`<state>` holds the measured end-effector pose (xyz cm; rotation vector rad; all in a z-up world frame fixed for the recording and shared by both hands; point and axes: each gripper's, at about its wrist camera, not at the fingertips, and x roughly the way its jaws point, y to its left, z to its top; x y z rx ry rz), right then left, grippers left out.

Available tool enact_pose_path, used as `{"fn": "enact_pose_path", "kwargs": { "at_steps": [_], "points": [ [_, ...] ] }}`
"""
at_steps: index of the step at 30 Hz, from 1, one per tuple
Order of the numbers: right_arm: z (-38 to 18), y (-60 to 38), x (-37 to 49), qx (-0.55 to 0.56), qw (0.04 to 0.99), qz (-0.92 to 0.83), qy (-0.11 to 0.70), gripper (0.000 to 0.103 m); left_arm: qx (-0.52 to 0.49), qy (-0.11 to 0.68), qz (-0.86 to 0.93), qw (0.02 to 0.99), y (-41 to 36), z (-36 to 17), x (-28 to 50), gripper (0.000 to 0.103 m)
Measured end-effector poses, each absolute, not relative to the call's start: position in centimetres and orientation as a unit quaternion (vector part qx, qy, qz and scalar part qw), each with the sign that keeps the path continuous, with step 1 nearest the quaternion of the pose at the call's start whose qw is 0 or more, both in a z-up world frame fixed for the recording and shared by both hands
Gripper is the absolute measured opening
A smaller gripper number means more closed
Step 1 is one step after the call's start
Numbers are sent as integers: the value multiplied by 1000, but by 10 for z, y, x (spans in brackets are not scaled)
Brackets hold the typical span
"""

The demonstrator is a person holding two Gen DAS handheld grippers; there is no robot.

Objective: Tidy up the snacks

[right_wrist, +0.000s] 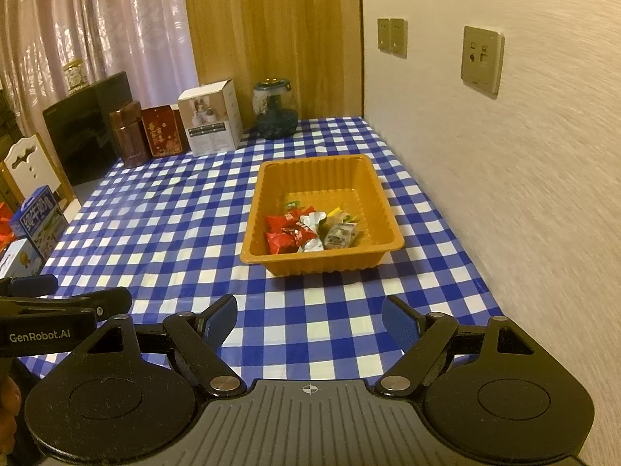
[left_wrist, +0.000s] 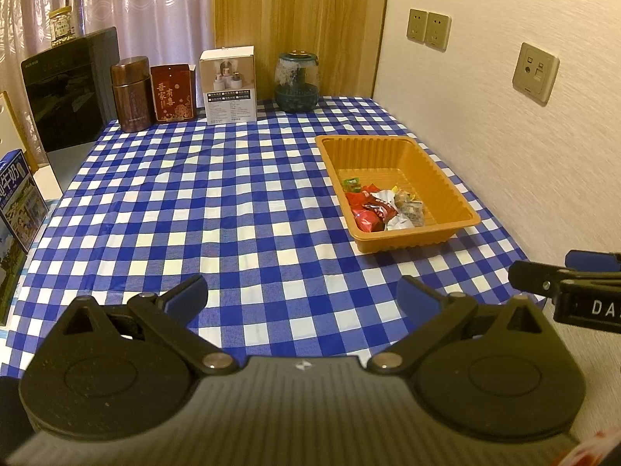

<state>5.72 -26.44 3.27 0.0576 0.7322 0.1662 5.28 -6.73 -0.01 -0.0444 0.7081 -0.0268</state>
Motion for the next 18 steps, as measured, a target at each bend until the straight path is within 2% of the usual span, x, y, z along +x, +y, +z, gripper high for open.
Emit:
{"fn": "enact_pose_path", "kwargs": {
  "at_steps": [18],
  "points": [
    [32,-264,57,28,930,81,357,81,-21,347,-12,938,-69,-1,53,103]
  ]
}}
